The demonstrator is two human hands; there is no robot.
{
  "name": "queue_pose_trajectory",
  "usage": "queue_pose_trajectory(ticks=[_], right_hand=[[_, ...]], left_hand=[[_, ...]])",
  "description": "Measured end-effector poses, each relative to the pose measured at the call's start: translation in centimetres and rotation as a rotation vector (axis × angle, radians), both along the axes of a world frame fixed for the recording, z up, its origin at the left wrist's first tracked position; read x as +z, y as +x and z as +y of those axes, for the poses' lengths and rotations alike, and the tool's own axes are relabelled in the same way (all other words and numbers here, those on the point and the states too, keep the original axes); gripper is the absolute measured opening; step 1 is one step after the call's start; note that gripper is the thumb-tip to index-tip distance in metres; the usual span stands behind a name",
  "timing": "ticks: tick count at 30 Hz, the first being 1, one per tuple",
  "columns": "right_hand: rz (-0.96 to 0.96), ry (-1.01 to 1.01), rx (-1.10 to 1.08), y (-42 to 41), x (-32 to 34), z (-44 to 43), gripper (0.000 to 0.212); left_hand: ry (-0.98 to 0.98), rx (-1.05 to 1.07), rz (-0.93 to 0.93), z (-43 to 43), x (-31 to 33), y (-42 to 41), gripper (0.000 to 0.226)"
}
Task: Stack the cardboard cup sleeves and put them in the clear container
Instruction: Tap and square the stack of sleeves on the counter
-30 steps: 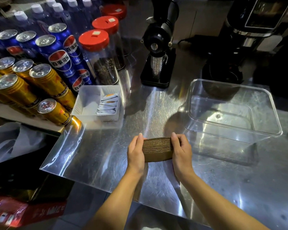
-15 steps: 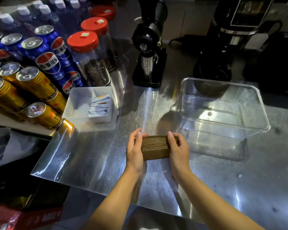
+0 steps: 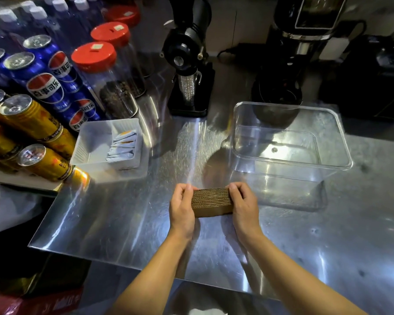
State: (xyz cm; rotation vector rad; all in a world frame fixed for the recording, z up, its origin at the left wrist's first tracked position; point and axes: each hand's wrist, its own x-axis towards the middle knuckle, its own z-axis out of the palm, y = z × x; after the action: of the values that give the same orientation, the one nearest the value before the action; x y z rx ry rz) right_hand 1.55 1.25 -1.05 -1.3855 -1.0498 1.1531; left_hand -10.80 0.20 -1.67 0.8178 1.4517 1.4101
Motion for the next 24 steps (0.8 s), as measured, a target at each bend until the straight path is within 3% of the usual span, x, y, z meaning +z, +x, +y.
queue_pose_trajectory(ticks=[7, 10, 12, 15, 18, 24], right_hand=[[-0.092, -0.009, 0.034, 0.3, -0.2, 0.6, 0.028], [-0.102, 0.007, 0.029, 0.2, -0.4, 0.5, 0.025], [-0.098, 0.008, 0.032, 0.2, -0.5, 0.4, 0.024], [-0.106, -0.001, 0.047, 0.3, -0.7, 0.5, 0.023], [-0.119, 0.0, 0.056, 0.4, -0.8, 0.4, 0.023], [-0.104, -0.009, 0.07, 0.4, -1.1, 0.5, 0.023]], left_hand=[[-0.012, 0.034, 0.006, 0.3, -0.2, 0.2, 0.027], [0.022, -0.088, -0.116, -0.4, 0.3, -0.7, 0.021], [0.037, -0.233, -0.137, -1.3, 0.2, -2.1, 0.037], [0.007, -0.411, 0.079, -2.6, 0.1, -4.6, 0.061], [-0.016, -0.423, 0.349, -3.0, -0.1, -5.5, 0.067], [0.011, -0.327, 0.41, -2.6, 0.0, -4.9, 0.048]])
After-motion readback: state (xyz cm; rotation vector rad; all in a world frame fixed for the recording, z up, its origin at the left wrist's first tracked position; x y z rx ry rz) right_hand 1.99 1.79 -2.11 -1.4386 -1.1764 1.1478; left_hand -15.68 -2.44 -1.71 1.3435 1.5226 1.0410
